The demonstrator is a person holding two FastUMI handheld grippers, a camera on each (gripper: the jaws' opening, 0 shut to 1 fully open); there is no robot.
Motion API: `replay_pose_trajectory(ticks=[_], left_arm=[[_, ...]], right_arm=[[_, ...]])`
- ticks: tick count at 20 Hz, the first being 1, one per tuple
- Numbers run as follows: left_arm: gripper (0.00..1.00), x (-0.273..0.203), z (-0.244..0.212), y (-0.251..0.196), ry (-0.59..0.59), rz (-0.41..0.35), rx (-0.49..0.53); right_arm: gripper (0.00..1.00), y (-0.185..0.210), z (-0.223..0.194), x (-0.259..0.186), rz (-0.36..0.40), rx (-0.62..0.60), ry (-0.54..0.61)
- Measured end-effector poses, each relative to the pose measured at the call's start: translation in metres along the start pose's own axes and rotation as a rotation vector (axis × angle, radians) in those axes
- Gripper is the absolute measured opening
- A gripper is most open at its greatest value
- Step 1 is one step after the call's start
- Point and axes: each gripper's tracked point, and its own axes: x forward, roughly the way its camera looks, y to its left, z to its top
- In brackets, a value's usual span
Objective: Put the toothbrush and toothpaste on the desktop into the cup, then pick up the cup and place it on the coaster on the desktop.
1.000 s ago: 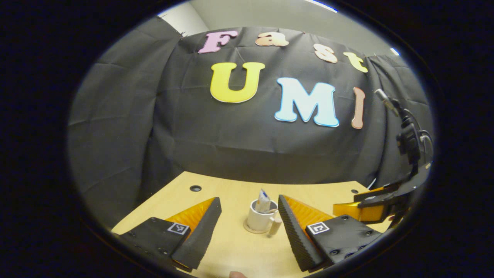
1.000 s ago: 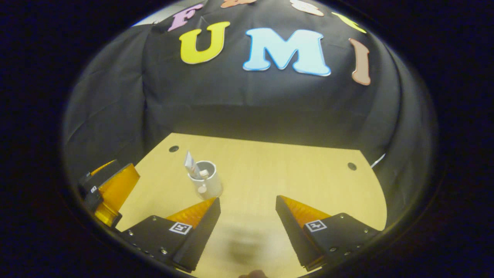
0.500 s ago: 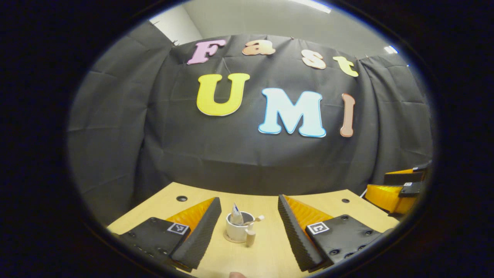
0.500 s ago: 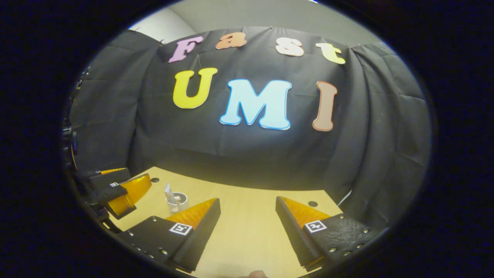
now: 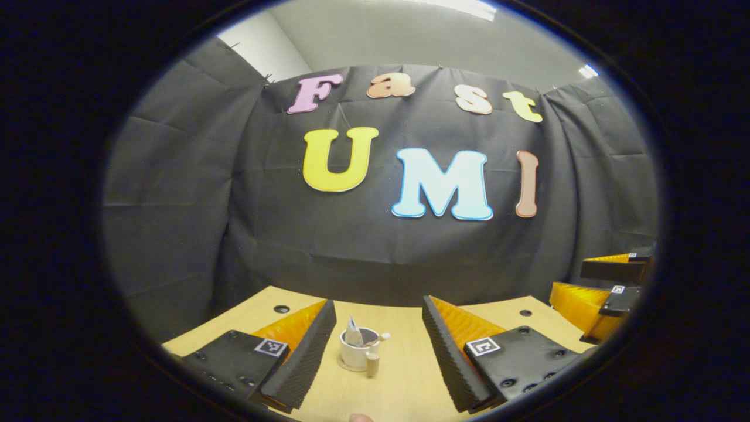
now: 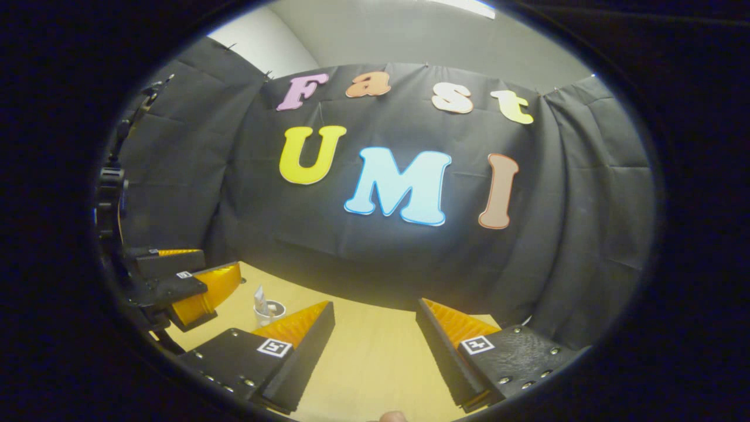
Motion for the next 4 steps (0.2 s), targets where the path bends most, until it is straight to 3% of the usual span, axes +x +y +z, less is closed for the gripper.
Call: replay_pose_trajectory(ticks=[4], left_arm=[[0.95,-0.005,-0.003,0.001,0.016,-0.030,-0.036]], right_arm=[[0.89,-0.013,0.006,-0.009,-0.068,0.043,-0.023]])
